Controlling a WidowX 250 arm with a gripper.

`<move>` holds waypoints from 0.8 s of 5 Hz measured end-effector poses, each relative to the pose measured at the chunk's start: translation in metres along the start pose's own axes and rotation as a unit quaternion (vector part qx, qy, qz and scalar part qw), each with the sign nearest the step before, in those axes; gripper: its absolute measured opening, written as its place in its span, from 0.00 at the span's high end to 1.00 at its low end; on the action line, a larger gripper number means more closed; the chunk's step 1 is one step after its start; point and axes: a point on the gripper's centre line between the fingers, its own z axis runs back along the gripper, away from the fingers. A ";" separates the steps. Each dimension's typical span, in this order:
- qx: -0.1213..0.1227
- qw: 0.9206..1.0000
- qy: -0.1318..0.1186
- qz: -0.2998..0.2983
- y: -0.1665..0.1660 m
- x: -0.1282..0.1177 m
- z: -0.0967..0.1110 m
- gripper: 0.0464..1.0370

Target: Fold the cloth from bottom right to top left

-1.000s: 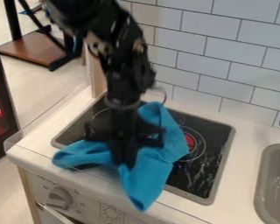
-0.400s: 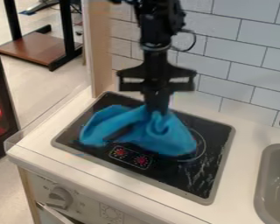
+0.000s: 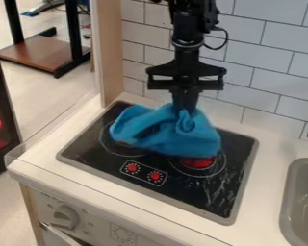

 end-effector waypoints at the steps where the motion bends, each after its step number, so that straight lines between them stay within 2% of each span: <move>1: 0.010 1.000 -0.006 0.013 0.002 0.015 -0.011 0.99; 3: 0.019 1.000 -0.011 0.015 0.000 0.037 -0.039 0.99; 4: 0.043 0.999 -0.011 0.016 0.002 0.047 -0.062 0.99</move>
